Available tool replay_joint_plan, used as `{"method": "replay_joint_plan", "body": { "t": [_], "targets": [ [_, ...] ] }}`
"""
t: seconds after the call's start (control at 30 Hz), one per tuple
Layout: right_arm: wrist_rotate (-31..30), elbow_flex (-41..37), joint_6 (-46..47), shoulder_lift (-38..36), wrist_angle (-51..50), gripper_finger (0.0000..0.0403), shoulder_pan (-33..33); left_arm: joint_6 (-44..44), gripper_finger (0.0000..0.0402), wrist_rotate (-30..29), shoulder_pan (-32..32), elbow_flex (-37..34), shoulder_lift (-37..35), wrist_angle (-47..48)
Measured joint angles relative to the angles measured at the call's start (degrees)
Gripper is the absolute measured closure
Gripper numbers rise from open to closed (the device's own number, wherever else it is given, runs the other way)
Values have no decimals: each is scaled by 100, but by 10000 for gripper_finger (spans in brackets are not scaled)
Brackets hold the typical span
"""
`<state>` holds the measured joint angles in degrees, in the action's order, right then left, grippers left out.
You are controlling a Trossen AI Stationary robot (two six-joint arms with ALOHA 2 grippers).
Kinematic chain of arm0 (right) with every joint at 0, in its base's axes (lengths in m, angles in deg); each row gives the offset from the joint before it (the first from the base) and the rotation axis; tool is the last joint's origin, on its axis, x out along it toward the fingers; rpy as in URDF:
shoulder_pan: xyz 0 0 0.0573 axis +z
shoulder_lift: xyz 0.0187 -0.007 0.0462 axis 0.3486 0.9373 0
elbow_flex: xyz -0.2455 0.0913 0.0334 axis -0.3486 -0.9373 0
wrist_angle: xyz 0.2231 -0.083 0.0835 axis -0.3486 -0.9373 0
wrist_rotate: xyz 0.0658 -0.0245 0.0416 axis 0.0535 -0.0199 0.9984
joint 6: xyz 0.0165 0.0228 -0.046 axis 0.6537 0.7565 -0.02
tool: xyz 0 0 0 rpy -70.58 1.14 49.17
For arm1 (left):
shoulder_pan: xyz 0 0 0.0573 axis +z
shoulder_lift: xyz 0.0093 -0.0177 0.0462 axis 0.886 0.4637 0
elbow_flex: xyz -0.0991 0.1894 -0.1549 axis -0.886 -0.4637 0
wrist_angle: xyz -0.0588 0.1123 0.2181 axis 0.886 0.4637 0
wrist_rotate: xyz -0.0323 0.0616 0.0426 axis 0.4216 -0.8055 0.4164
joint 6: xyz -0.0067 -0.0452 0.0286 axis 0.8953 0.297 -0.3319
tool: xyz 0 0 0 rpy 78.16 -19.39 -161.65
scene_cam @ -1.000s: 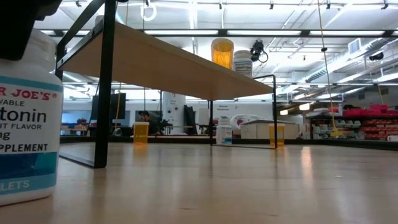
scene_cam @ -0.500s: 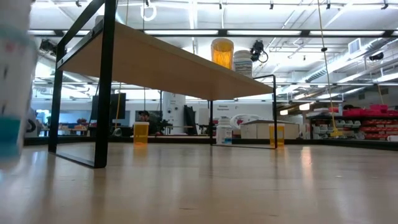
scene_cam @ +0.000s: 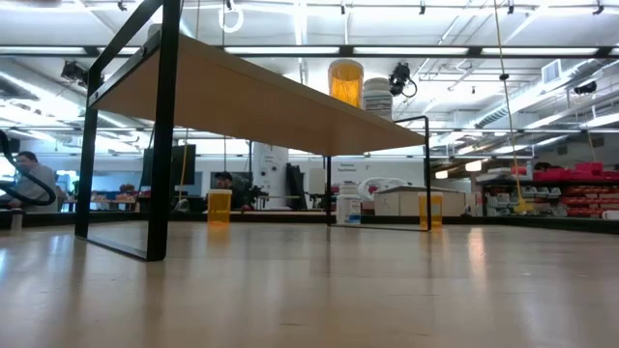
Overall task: Pick and place medicine bottles onto shelf by color
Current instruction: Put the pill bottle on the shelf
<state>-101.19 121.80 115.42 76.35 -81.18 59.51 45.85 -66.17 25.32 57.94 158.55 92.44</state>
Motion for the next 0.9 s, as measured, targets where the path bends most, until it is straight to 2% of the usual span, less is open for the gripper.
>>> {"method": "replay_joint_plan", "body": {
  "t": [0.17,0.3,0.5,0.73,0.9],
  "targets": [
    [20,0,-83,0,2,54,0,-84,211,2,60,669,-9,600],
    [25,0,-93,0,2,54,0,-177,215,14,179,610,-190,506],
    [66,0,-93,0,2,54,0,-338,200,30,304,631,-236,535],
    [149,0,-93,-2,2,54,0,-429,216,39,352,653,-243,532],
    [149,0,-92,-2,2,54,0,-424,206,132,351,657,-358,486]
  ]
}}
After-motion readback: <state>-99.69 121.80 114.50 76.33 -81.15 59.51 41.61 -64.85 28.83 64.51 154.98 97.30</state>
